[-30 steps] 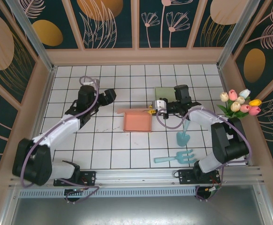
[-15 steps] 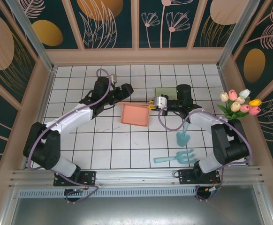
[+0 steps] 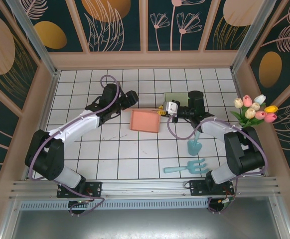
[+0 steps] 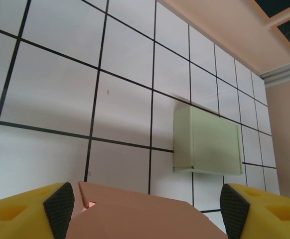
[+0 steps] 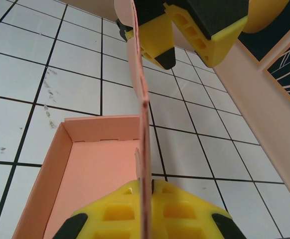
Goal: Fold the paper box
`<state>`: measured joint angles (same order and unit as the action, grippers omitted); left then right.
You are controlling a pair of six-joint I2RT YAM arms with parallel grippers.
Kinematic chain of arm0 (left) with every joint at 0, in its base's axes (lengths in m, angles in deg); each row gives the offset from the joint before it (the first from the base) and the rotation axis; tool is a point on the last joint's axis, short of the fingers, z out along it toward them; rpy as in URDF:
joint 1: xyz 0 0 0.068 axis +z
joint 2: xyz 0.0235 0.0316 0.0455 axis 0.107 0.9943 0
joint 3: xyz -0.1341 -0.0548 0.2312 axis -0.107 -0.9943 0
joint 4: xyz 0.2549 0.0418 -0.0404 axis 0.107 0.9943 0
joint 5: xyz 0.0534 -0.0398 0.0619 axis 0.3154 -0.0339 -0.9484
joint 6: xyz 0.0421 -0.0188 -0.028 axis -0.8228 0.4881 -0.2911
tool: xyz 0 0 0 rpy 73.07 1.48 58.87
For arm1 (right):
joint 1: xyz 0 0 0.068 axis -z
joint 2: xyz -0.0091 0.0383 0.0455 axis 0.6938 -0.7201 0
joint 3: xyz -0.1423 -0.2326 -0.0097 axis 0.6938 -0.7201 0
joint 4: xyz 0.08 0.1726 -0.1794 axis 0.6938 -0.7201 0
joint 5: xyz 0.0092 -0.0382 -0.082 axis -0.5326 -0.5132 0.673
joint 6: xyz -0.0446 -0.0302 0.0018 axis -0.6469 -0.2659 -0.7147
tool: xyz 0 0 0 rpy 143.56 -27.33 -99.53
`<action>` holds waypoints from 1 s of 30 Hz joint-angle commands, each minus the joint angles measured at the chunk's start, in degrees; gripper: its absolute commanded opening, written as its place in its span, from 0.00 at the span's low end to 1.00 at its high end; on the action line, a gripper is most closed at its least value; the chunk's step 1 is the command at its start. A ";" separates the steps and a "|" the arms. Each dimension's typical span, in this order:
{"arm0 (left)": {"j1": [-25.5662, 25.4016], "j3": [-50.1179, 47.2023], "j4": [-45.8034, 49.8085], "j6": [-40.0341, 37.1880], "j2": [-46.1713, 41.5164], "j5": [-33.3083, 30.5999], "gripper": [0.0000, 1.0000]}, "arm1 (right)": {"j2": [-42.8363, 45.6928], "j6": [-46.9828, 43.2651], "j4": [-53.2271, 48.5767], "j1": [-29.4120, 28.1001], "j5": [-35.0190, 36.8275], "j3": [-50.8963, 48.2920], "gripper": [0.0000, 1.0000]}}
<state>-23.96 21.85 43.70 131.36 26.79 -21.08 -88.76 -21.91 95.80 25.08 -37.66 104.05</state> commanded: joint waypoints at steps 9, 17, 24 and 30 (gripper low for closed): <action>-0.03 -2.54 -6.41 6.73 0.92 8.36 0.81 | 0.99 2.02 4.13 -0.83 1.69 -0.76 0.00; -2.51 -6.40 -14.76 14.06 1.25 10.72 0.82 | -1.43 4.22 6.43 -2.40 7.63 -0.50 0.00; -3.02 0.26 -1.46 5.30 1.81 -0.39 0.87 | -0.68 6.22 10.35 -2.35 12.14 -1.94 0.00; -2.71 2.90 0.02 5.40 4.90 3.16 0.93 | -0.82 6.62 11.20 -2.29 13.50 -2.35 0.00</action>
<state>-26.28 23.58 40.42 137.90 29.33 -19.50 -89.70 -16.99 102.91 22.81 -25.95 102.10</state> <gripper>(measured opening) 0.926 0.052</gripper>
